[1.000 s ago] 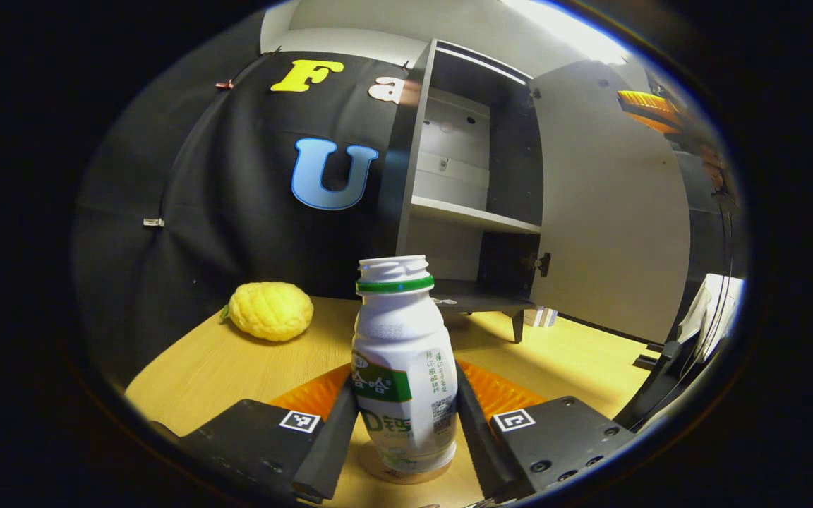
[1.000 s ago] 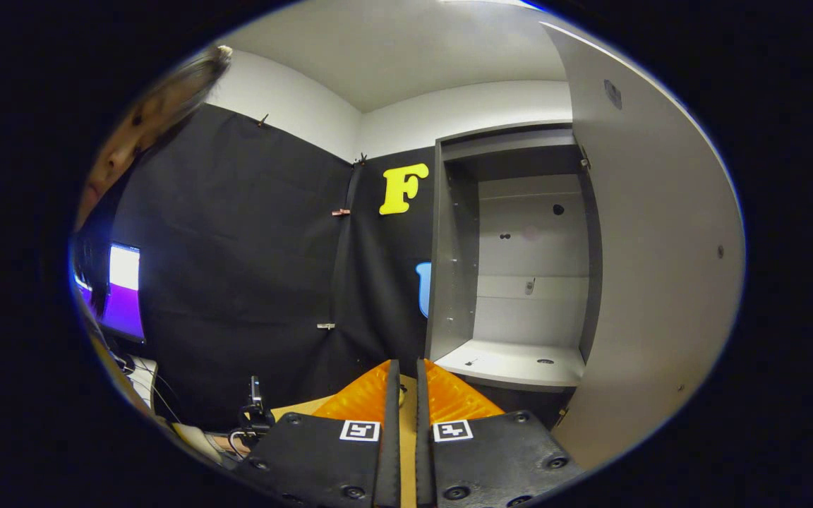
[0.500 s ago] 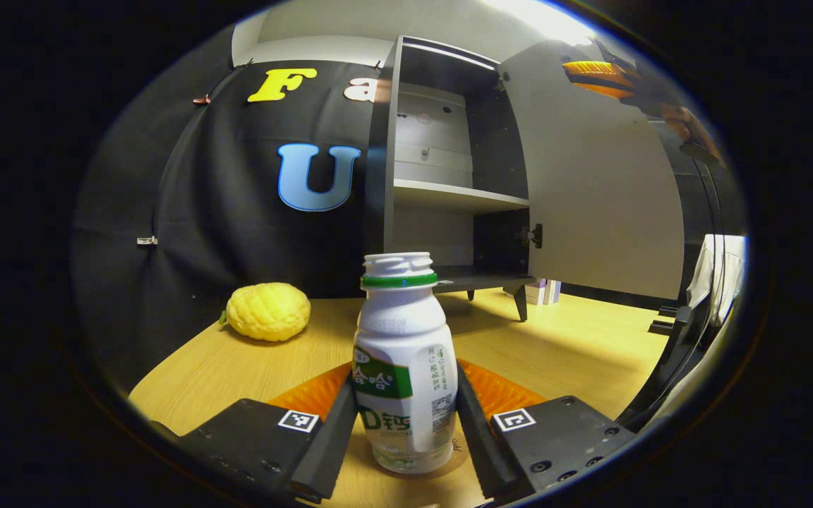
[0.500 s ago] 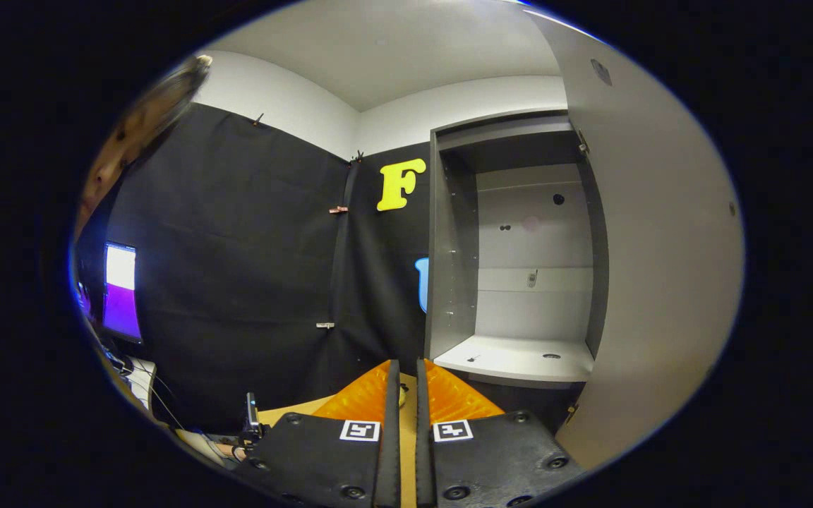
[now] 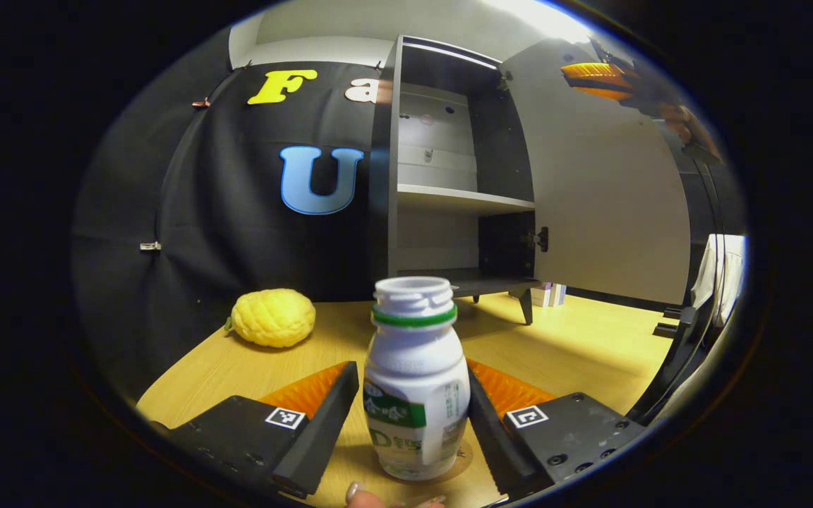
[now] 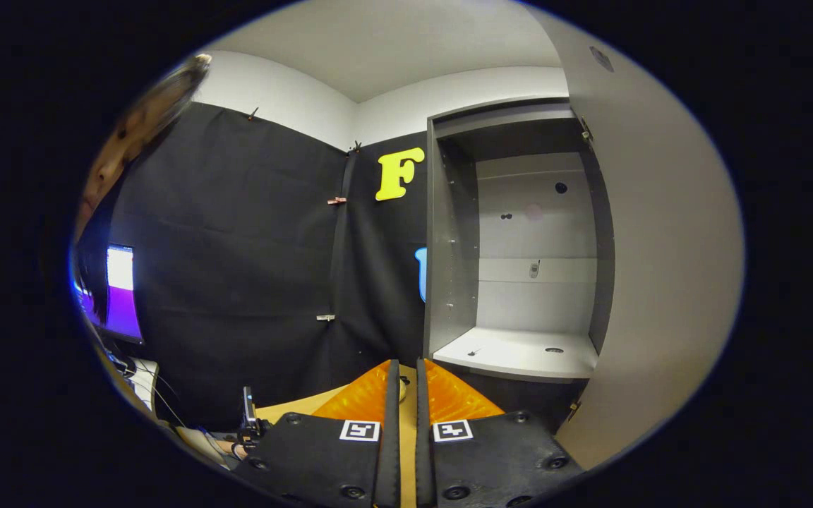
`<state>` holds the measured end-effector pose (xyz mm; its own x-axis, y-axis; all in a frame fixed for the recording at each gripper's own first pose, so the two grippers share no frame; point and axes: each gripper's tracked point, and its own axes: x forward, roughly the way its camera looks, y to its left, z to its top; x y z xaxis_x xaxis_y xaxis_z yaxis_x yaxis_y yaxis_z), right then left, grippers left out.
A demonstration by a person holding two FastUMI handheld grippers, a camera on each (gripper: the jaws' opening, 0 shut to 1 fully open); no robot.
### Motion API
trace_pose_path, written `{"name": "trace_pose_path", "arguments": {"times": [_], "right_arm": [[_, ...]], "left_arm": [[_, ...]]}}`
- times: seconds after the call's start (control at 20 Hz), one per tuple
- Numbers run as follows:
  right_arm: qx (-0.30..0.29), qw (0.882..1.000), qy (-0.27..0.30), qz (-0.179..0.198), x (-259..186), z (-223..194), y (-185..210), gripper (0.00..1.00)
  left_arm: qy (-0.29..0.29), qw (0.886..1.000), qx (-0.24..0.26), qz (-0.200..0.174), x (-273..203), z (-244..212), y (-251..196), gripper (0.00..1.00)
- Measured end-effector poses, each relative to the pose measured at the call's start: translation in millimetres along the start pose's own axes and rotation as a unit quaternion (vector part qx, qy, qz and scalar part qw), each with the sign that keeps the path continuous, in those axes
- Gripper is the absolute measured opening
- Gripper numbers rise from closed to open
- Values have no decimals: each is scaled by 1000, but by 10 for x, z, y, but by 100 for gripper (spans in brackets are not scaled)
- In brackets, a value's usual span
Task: Open the cabinet door with the right hand, grasp the bottle in the cabinet with the left hand and place it on the coaster, then close the cabinet door with the right hand.
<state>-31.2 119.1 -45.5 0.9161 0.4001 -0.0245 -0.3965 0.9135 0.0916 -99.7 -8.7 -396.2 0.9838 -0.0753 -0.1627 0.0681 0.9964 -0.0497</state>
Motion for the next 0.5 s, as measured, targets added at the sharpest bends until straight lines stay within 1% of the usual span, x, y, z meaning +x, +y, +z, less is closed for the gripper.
{"name": "trace_pose_path", "arguments": {"times": [0.1,0.3,0.35,0.4,0.5], "right_arm": [[5,1000,3,-2,58,50,-25,13],[18,1000,7,-11,139,138,-102,13],[25,1000,9,-13,159,144,-112,13],[30,999,11,-17,172,160,-130,13],[36,999,11,-27,187,205,-189,13]], "left_arm": [[11,1000,18,-14,2,68,-52,89],[29,997,65,-30,72,260,-105,88],[30,996,71,-33,104,336,-100,89],[30,996,74,-38,135,413,-107,92],[26,996,71,-47,179,622,-121,95]]}}
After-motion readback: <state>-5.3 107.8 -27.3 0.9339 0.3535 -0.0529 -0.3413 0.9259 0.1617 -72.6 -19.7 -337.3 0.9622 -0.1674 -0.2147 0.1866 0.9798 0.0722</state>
